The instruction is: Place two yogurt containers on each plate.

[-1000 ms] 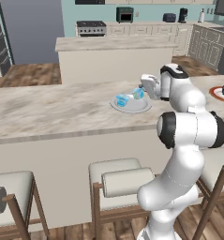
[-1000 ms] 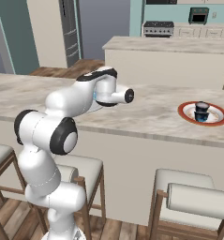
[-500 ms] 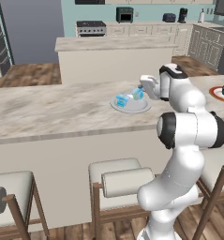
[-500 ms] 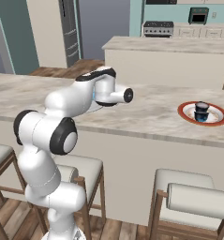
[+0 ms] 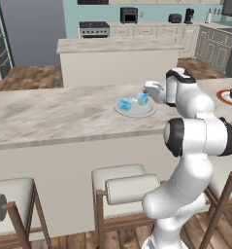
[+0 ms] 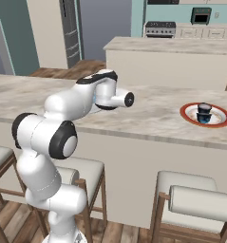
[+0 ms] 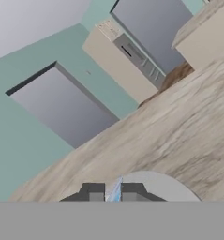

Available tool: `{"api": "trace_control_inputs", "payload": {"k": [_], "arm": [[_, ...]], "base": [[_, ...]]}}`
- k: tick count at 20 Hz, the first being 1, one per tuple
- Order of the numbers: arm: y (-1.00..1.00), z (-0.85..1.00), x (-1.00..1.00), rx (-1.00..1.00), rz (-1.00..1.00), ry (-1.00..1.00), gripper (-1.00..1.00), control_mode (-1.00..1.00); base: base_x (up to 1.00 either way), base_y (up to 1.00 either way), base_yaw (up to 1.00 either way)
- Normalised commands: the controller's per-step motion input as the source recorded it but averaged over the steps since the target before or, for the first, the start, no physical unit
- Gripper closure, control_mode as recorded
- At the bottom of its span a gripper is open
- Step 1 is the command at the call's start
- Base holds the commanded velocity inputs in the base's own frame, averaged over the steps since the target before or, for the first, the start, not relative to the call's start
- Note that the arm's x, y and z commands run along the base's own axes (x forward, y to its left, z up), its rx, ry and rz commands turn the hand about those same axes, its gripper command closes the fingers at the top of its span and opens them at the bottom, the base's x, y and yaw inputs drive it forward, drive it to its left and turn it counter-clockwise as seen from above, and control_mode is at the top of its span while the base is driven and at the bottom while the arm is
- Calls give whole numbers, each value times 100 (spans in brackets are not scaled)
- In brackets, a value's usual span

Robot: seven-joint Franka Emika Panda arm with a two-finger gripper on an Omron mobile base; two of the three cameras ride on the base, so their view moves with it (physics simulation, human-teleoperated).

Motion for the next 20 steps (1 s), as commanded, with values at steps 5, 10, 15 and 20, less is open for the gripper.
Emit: {"api": "trace_control_inputs", "payload": {"k": [5,10,15,20], "arm": [[27,-38,-9,0,0,-1,100,-100],[28,-33,0,0,0,1,100,-100],[26,-26,-22,0,0,2,100,-100],[7,-11,-22,0,0,3,100,-100]], "base": [[0,0,0],[0,0,0],[0,0,0],[0,0,0]]}}
